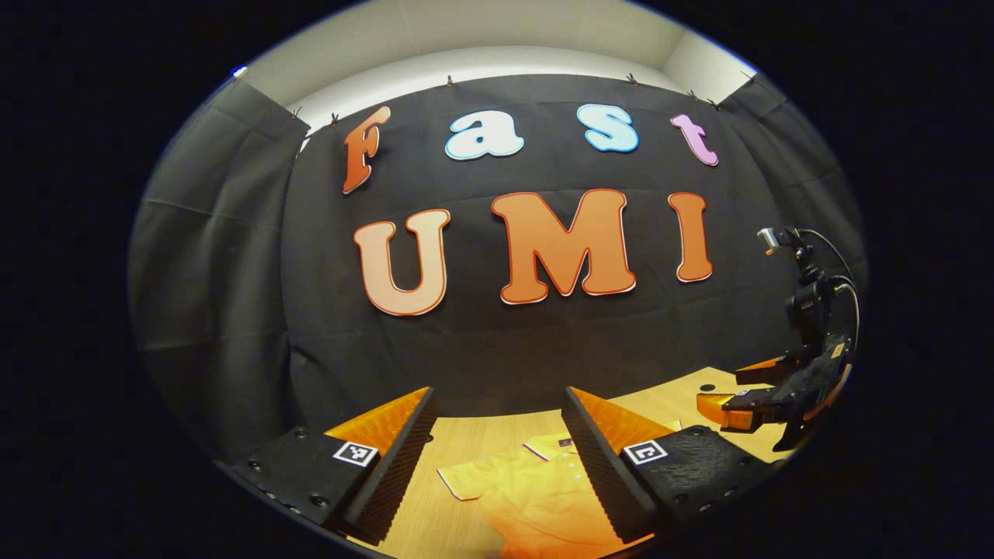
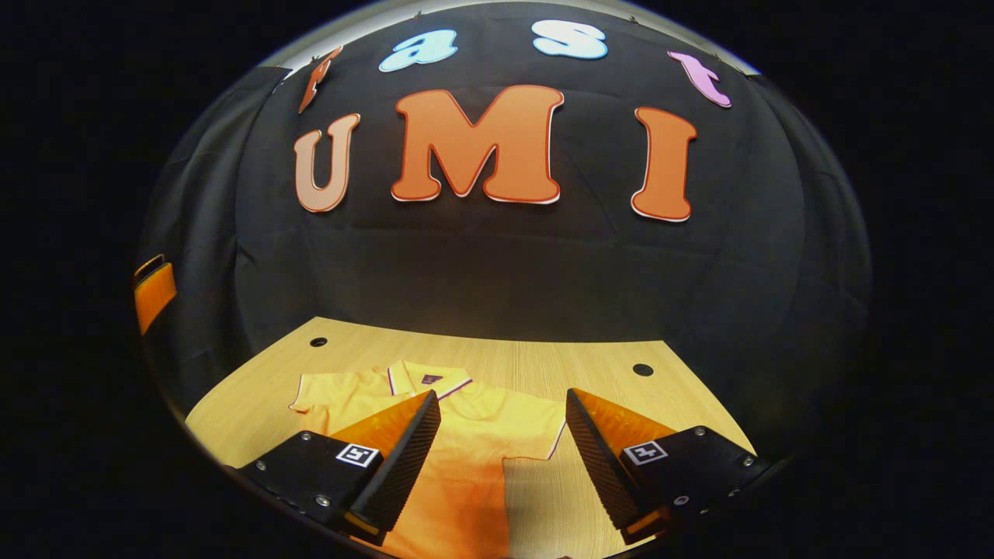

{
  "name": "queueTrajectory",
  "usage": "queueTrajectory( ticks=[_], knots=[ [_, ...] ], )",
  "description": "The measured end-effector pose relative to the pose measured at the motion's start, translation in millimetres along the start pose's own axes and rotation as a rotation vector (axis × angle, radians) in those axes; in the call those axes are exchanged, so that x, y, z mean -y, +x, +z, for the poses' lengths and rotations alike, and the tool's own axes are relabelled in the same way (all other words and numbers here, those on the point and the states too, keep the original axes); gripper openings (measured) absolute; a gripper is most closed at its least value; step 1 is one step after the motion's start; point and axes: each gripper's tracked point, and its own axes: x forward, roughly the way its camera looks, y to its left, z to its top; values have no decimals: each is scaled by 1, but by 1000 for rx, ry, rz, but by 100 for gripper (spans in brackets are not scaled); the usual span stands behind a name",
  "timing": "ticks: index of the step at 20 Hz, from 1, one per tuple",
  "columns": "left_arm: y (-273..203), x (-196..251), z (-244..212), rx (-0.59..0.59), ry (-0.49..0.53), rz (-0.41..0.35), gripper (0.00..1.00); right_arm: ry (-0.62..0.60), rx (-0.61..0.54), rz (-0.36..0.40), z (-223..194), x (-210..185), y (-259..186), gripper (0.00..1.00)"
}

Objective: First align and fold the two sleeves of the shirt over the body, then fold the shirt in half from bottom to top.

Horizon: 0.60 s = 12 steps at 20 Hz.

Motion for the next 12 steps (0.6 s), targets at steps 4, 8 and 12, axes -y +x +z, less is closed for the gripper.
queueTrajectory(
  ticks=[4, 8, 12],
  knots=[
    [-7, -12, -2, -9, 6, 70, 99, -9, -87, -8, -21, 17, 32, 98],
    [-13, -24, -4, -19, 13, 143, 99, 3, -189, -13, -40, 31, 62, 99],
    [-18, -29, -12, -50, 23, 192, 99, 9, -307, -9, -66, 41, 90, 99]
  ],
)
